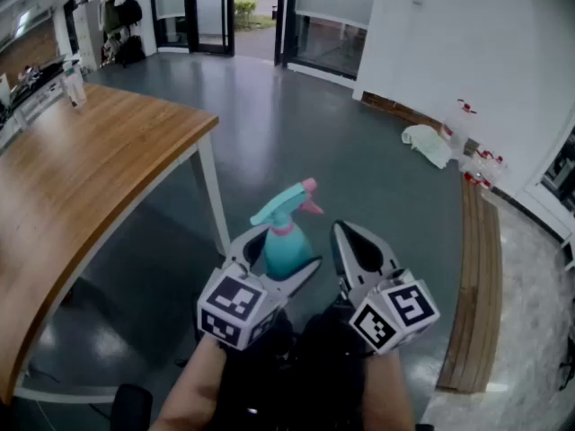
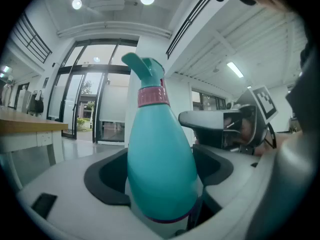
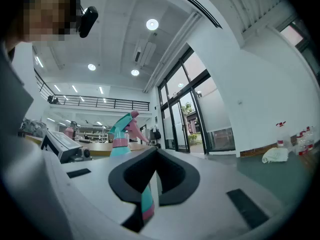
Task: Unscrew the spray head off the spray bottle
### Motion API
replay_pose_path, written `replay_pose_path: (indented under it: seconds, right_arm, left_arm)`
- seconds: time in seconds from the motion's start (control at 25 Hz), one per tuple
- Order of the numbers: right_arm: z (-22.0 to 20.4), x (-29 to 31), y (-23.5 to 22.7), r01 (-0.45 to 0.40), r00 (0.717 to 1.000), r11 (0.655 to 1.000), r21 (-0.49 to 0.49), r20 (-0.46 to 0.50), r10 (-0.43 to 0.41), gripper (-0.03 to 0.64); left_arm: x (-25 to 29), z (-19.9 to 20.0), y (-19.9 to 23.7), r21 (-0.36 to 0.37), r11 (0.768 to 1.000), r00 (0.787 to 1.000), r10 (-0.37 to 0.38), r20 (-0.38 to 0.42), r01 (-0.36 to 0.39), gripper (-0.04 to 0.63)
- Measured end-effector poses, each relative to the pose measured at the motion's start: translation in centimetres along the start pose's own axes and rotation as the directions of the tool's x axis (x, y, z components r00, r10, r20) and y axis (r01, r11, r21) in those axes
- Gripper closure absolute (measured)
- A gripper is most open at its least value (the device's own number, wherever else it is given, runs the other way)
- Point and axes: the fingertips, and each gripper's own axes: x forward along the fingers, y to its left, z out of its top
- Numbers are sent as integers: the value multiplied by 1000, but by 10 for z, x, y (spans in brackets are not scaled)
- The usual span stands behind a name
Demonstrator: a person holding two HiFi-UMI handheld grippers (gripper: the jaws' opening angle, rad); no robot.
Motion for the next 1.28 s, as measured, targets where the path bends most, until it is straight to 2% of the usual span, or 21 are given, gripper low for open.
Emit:
replay_pose_path:
  seconds: [0.6,0.76,0.92,0.96,1.04,1.28]
  right_arm:
    - [1,-1,9,-29,1000,1000,-10,-4,29,607]
    - [-2,-5,20,-77,997,997,3,-9,77,607]
    - [-2,-3,46,-185,982,982,25,-35,186,602]
    - [-3,-1,52,-212,976,977,27,-47,213,553]
    - [-4,2,61,-238,969,971,26,-66,240,504]
    - [-4,7,67,-250,965,967,36,-71,252,465]
  left_arm:
    - [4,-2,-4,15,1000,1000,-5,-14,6,192]
    - [4,-6,-7,39,999,1000,0,-30,1,192]
    - [4,-14,-6,63,998,998,14,-63,-10,192]
    - [4,-15,-6,69,998,997,18,-70,-13,192]
    - [3,-16,-6,86,996,997,25,-79,-18,192]
    - [2,-18,-12,129,992,995,21,-97,-8,192]
